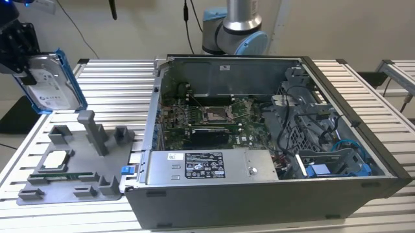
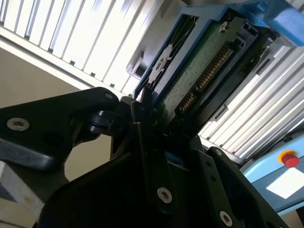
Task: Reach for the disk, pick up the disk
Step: 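Pick up the disk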
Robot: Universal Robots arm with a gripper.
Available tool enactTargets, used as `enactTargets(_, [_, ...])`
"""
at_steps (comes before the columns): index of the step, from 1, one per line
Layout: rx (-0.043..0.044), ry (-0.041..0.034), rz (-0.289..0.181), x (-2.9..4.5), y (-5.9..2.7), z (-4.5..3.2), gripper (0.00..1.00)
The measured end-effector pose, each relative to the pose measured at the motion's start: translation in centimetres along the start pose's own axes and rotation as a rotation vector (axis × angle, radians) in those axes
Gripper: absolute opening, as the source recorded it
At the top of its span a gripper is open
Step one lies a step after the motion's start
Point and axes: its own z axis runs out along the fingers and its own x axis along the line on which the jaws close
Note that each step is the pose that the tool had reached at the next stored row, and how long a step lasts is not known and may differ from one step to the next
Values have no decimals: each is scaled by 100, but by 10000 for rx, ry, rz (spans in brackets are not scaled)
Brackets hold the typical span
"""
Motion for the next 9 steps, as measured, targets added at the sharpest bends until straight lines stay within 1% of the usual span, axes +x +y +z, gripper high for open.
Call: enactTargets(9, [-2,1,0,-4,0,-170,0])
